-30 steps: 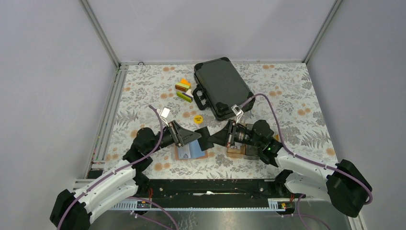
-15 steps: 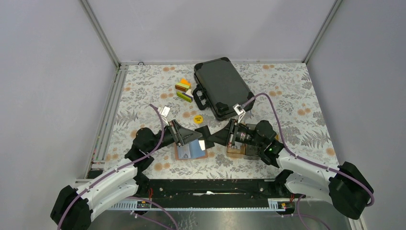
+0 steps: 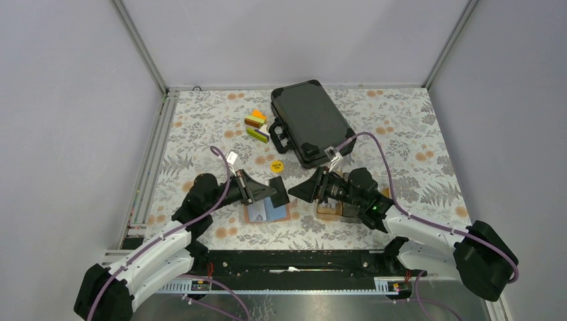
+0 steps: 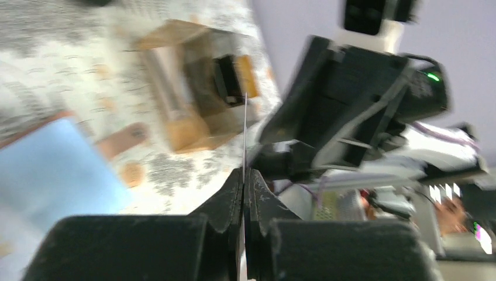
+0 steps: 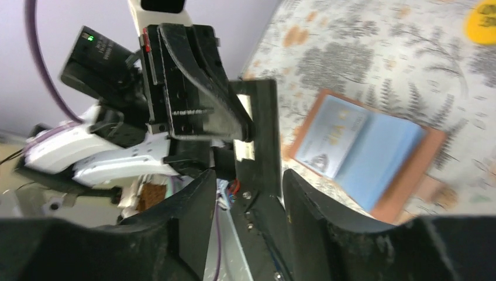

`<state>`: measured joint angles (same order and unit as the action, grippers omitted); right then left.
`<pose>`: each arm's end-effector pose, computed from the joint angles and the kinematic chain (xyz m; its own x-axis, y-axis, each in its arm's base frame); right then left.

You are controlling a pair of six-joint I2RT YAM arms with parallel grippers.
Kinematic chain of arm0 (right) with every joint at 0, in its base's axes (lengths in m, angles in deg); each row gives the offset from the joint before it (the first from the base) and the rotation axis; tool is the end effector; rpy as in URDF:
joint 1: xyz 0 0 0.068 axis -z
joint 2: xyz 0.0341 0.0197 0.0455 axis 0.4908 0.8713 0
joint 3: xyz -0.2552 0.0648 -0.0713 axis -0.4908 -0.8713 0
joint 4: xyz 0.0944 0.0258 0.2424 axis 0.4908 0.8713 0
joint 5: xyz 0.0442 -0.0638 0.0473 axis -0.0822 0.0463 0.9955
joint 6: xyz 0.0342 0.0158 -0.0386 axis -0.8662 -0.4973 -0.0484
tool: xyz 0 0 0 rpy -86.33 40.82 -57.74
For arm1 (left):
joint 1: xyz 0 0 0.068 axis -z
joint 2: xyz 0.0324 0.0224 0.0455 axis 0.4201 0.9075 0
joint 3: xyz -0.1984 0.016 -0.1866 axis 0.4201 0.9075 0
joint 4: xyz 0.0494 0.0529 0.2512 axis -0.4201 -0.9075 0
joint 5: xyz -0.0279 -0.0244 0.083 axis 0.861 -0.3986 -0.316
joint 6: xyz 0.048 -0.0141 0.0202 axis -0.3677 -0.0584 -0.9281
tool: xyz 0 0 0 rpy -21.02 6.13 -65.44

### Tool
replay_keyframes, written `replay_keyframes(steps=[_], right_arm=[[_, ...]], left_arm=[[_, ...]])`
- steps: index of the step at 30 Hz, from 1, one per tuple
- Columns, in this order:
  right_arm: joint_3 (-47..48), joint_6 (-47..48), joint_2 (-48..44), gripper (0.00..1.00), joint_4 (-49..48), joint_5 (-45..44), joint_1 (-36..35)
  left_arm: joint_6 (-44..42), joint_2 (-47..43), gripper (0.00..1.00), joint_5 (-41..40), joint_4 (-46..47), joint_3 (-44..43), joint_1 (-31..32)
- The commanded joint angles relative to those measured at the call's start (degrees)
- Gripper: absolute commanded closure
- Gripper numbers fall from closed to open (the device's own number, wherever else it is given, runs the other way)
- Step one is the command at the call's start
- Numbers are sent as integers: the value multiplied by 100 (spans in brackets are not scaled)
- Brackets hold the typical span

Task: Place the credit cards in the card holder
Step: Insert the credit card into the card holder.

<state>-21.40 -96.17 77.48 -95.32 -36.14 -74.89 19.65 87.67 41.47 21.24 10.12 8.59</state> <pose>0.1519 0.1744 0.2434 -0.7160 0.3021 -0.6294 -0.5943 0.2092 0.7765 0.1375 -0.1118 0.2269 -0.8129 -0.3761 -0.4447 0.3668 0.2625 -0.8925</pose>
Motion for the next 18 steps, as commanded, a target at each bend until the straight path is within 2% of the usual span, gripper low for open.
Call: replay_keyframes(steps=[1,4,7,12,18], right_arm=[[54,522,-295,45,1166,-943,-16],[239,720,-214,44,1916,-1117,-33],[511,865,80,42,2350,-1111,-81],[912,950,764,44,2515,-1027,-316],[1294,921,1596,45,2541,-1059,-545]], left_arm=[[-1225,222,100,-206,-2096,-401,-721],[-1650,701,100,-332,-2655,-552,-837],[-1827,1124,100,-274,-2606,-610,-846],[-2073,1598,100,-261,-2671,-757,-881],[-2248,1690,100,-413,-2832,-750,-991]])
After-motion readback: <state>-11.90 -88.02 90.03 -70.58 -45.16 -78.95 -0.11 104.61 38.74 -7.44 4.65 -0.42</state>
